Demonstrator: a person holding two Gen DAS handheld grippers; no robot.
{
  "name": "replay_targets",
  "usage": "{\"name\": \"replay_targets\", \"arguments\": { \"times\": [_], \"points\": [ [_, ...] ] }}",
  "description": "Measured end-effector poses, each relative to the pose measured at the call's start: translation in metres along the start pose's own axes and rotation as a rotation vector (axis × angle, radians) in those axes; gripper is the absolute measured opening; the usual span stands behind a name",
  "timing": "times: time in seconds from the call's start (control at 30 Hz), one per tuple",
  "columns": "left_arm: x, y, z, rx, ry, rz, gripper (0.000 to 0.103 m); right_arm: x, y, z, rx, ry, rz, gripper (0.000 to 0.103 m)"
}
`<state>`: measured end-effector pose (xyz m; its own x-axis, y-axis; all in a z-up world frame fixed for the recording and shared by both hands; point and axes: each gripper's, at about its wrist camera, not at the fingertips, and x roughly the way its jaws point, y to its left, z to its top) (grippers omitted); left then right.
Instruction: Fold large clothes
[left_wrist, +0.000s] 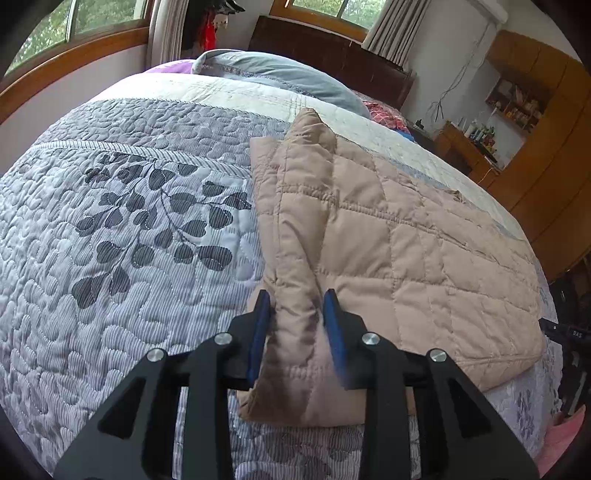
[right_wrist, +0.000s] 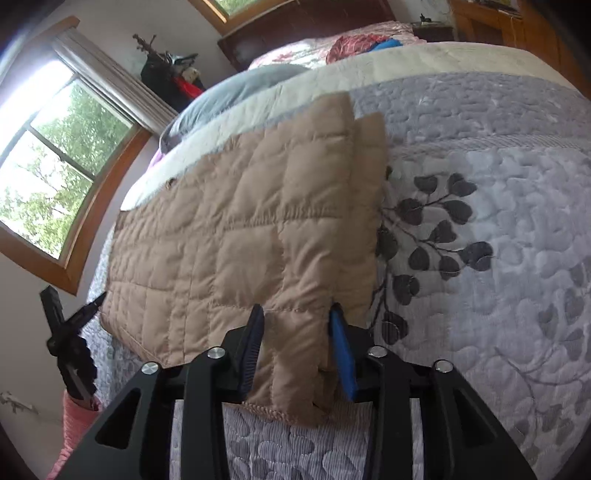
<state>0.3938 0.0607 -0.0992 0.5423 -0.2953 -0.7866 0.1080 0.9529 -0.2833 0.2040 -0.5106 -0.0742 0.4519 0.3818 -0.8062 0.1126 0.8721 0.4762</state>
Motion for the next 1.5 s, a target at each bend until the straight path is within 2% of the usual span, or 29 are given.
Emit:
{"name": "replay_targets", "arguments": {
  "times": [0.03,0.07,0.13,0.2,0.27,0.33,0.4,0.47,0.53,0.67,0.77,0.87,0.93,1.03,1.13,1.27,1.33,1.5],
  "points": [
    [0.0,-0.002,0.0,0.007,-0.003,0.007,0.028,0.001,0.003,0.002,-0.009,-0.006,-0.015,0.018],
    [0.0,-0.004,0.0,0.014,-0.008,0.018,0.028,0.0,0.006,0.005,-0.015,-0.014,-0.008,0.013],
    [0.0,-0.006,-0.004,0.017,-0.016,0.041,0.029,-0.003,0.01,0.013,-0.014,-0.044,0.02,0.009],
    [0.003,-0.007,-0.007,0.021,-0.016,0.065,0.029,-0.005,0.014,0.018,-0.035,-0.074,0.008,0.008],
    [0.007,-0.008,-0.011,0.042,-0.019,0.082,0.03,0.005,0.009,0.021,-0.003,-0.044,-0.015,0.008],
    [0.008,-0.013,-0.014,0.077,-0.026,0.106,0.03,0.026,-0.004,0.019,0.056,0.012,-0.002,0.008],
    [0.008,-0.013,-0.013,0.079,-0.02,0.109,0.03,0.03,-0.007,0.017,0.064,0.007,0.012,0.009],
    [0.004,-0.011,-0.01,0.07,-0.008,0.1,0.031,0.02,-0.006,0.015,0.046,-0.022,0.013,0.011],
    [-0.005,-0.008,-0.01,0.052,-0.011,0.096,0.033,0.008,-0.006,0.01,0.039,-0.047,0.013,0.018],
    [-0.033,-0.006,-0.014,0.026,-0.056,0.109,0.03,-0.023,0.002,-0.009,-0.002,-0.095,-0.047,0.019],
    [-0.053,-0.023,-0.021,0.051,-0.089,0.082,0.03,-0.04,0.022,-0.025,-0.069,-0.112,-0.025,0.018],
    [-0.063,-0.052,-0.026,0.115,-0.101,0.039,0.03,-0.039,0.051,-0.039,-0.127,-0.09,-0.022,0.018],
    [-0.059,-0.068,-0.029,0.14,-0.084,0.012,0.03,-0.034,0.06,-0.042,-0.136,-0.072,-0.018,0.018],
    [-0.042,-0.089,-0.033,0.172,-0.055,0.014,0.03,-0.019,0.069,-0.043,-0.154,-0.058,-0.059,0.018],
    [-0.021,-0.098,-0.037,0.197,-0.022,0.024,0.03,-0.002,0.075,-0.043,-0.154,-0.035,-0.052,0.017],
    [0.01,-0.095,-0.044,0.24,0.051,0.046,0.032,0.028,0.07,-0.045,-0.14,0.024,-0.125,0.011],
    [0.015,-0.094,-0.047,0.26,0.057,0.044,0.032,0.037,0.066,-0.046,-0.133,0.04,-0.137,0.009],
    [0.018,-0.1,-0.051,0.29,0.042,0.094,0.032,0.043,0.073,-0.047,-0.149,0.032,-0.2,0.009]
  ]
}}
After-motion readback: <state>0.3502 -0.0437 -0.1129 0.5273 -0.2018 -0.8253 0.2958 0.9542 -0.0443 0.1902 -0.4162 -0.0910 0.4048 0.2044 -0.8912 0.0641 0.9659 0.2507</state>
